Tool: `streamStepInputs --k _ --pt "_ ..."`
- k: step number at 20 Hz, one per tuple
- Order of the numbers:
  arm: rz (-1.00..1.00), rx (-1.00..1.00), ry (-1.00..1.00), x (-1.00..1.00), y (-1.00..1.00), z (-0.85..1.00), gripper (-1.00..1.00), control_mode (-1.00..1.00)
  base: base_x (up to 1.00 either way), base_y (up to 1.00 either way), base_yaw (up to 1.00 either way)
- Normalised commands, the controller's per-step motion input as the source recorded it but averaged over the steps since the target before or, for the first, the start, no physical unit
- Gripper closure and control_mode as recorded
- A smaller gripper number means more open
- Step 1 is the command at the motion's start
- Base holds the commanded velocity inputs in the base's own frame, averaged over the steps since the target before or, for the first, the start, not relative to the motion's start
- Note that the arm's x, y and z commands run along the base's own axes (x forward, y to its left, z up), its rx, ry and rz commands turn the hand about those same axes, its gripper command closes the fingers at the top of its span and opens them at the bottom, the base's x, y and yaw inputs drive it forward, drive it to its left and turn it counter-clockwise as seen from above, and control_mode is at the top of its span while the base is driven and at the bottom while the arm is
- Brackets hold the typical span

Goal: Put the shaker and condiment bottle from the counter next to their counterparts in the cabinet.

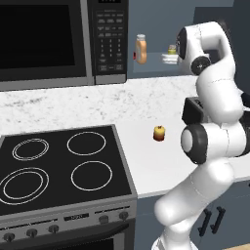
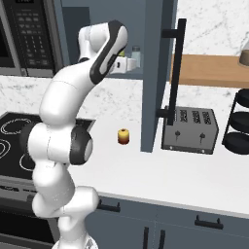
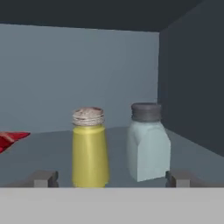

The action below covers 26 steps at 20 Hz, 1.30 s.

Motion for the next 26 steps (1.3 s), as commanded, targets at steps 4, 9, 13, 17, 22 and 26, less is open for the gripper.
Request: streamStepInputs --k 4,9,13,17,22,26 --pt "0.00 0.02 0.00 -0.99 0.04 0.21 -1.00 -1.00 0.00 0.00 0.00" --pt "0.00 -0.03 0.00 -0.82 0.57 -0.32 -1.00 -1.00 0.00 0.00 0.00" --pt "0.01 -0.12 0.00 -1.00 0.86 -0.78 -1.00 -1.00 0.00 0.00 0.00" --pt "0.00 -0.08 -0.05 -1.00 0.62 -0.76 -1.00 -1.00 0.00 0.00 0.00" --pt "0.00 0.00 -0.22 -1.00 0.14 -0.79 -1.00 -1.00 0.00 0.00 0.00" --pt "-0.02 0.00 -0.25 -1.00 0.01 -0.96 -1.00 -1.00 0.00 0.00 0.00"
